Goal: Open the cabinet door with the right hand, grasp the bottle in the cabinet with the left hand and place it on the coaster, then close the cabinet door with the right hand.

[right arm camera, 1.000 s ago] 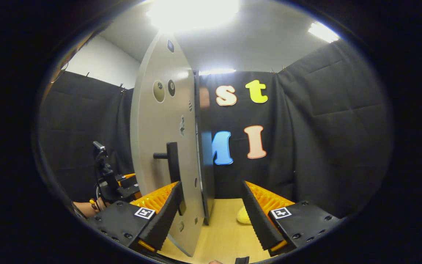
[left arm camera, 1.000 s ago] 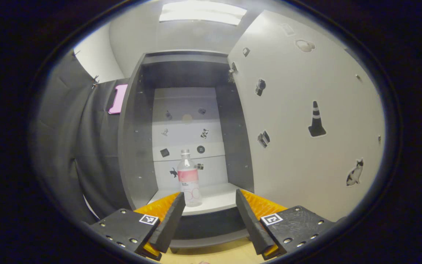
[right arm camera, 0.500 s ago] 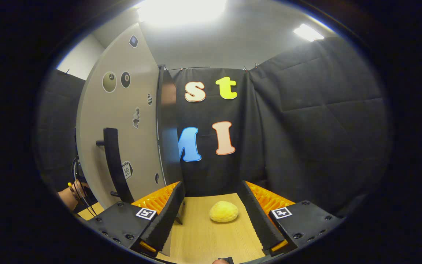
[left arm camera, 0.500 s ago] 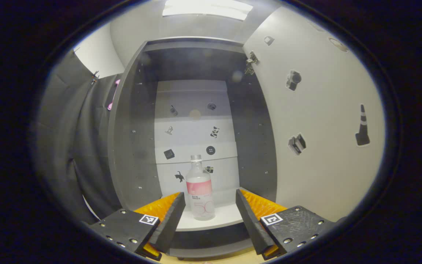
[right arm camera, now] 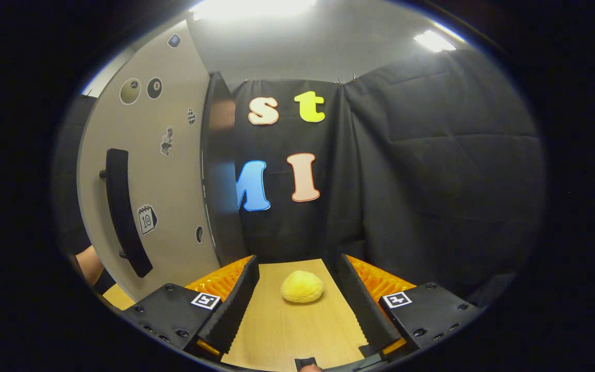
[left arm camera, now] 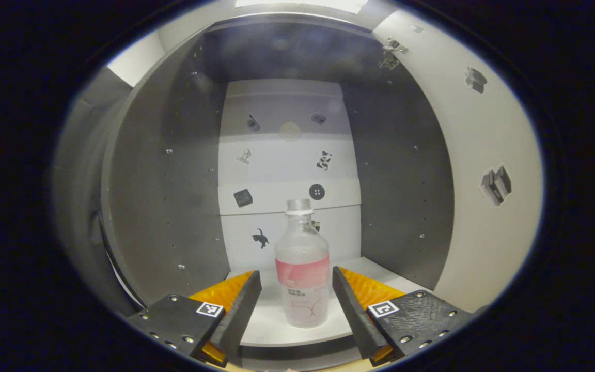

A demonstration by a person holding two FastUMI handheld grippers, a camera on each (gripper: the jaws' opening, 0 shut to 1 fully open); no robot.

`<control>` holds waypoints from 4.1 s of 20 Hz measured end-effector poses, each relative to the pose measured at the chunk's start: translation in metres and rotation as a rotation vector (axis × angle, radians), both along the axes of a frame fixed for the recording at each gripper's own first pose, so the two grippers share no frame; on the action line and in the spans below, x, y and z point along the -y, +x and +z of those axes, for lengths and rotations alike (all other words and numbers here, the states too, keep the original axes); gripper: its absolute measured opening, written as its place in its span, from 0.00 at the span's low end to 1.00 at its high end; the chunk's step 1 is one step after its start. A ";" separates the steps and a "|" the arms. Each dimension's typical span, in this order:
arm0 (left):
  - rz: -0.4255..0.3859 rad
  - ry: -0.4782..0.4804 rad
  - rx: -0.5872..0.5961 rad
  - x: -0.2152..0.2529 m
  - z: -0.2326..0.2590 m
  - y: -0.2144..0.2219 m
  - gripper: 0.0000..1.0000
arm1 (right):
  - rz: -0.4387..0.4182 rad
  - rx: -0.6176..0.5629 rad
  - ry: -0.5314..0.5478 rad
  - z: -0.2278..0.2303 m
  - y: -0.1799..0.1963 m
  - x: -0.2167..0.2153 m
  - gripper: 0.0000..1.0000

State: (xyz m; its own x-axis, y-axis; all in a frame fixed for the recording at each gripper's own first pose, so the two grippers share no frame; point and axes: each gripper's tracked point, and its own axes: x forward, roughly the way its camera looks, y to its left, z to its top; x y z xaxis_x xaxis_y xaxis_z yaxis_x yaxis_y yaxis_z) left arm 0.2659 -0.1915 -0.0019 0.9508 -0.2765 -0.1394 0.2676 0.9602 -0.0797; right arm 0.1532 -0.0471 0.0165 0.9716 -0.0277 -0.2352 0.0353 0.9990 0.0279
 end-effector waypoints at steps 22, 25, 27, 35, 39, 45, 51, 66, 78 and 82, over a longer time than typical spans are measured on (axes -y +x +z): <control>0.112 -0.027 0.028 -0.060 0.024 -0.052 0.72 | 0.144 0.002 0.070 -0.023 0.042 -0.021 0.98; 0.111 -0.044 0.033 -0.084 0.026 -0.086 0.72 | 0.134 0.008 0.077 -0.022 0.033 -0.034 0.98; 0.119 -0.046 0.032 -0.097 0.024 -0.106 0.72 | 0.133 0.005 0.078 -0.023 0.025 -0.045 0.98; 0.082 -0.038 -0.022 -0.122 -0.029 -0.186 0.72 | 0.098 -0.008 0.089 -0.025 -0.010 -0.067 0.98; 0.074 -0.036 -0.058 -0.131 -0.063 -0.224 0.72 | 0.077 -0.012 0.098 -0.027 -0.025 -0.073 0.98; 0.103 -0.087 -0.110 -0.150 -0.114 -0.263 0.74 | 0.054 -0.029 0.098 -0.037 -0.047 -0.076 0.98; 0.119 -0.085 -0.175 -0.159 -0.168 -0.293 0.74 | 0.018 -0.040 0.102 -0.041 -0.060 -0.071 0.98; 0.099 -0.055 -0.370 -0.150 -0.293 -0.338 0.72 | -0.020 -0.091 0.068 -0.052 -0.074 -0.070 0.98; 0.092 -0.004 -0.358 -0.136 -0.309 -0.363 0.74 | -0.021 -0.103 0.062 -0.052 -0.076 -0.075 0.98; 0.089 0.025 -0.372 -0.134 -0.308 -0.374 0.75 | -0.011 -0.102 0.067 -0.052 -0.074 -0.080 0.98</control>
